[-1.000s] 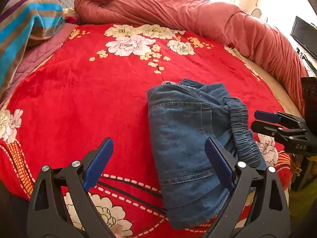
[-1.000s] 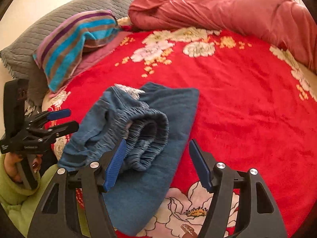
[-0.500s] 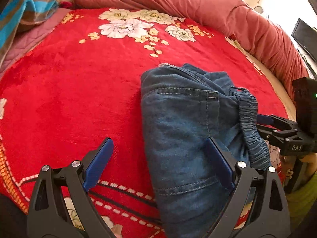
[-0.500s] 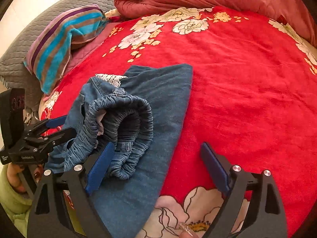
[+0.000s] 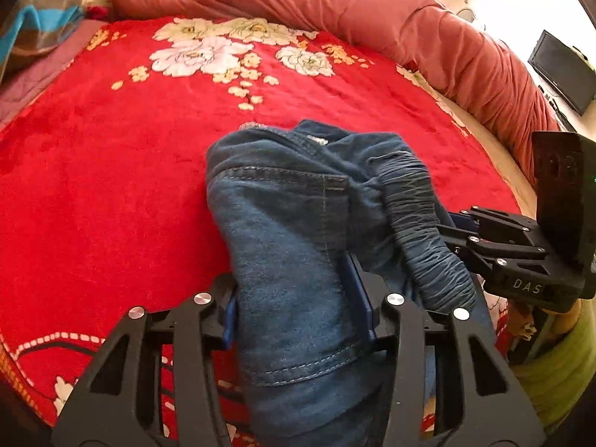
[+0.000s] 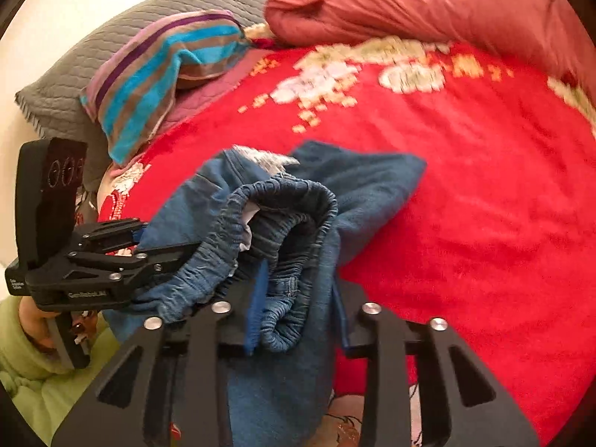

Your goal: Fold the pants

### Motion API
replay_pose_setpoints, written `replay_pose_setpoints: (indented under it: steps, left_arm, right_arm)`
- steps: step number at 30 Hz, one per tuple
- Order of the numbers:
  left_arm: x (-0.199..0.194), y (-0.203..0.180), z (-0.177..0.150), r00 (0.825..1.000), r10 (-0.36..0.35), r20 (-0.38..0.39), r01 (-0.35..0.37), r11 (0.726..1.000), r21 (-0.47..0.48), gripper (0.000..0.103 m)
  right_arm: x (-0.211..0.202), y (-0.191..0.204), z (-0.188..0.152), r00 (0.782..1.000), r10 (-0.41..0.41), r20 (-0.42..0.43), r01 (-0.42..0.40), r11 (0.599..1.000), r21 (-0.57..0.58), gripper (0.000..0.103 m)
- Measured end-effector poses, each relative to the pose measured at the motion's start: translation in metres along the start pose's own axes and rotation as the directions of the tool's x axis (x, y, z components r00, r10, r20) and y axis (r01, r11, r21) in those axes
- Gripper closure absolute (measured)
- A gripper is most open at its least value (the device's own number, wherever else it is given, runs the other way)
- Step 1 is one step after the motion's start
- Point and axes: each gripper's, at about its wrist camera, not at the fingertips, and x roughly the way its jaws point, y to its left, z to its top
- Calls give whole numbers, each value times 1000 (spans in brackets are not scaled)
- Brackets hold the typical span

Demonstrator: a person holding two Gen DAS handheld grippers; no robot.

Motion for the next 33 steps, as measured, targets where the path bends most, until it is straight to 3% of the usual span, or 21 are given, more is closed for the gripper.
replay_pose_setpoints:
  steps: [6, 20, 30, 33]
  left_arm:
    - [-10, -1, 16, 999, -26, 30, 26, 1000, -7, 66]
    - [-7, 28, 63, 996, 28, 89, -24, 999, -38, 66]
    - [11, 40, 66, 997, 40, 70, -37, 998, -46, 64]
    - [13, 42, 62, 997, 46, 61, -43, 998, -51, 57]
  right_arm:
    - [-4, 12, 20, 1000, 6, 30, -4, 999, -54, 76]
    - [21, 5, 80, 996, -24, 81, 32, 995, -94, 76]
    - [39, -4, 81, 995, -89, 51, 93, 992, -84, 74]
    - [40, -8, 76, 993, -115, 40, 117, 991, -65, 58]
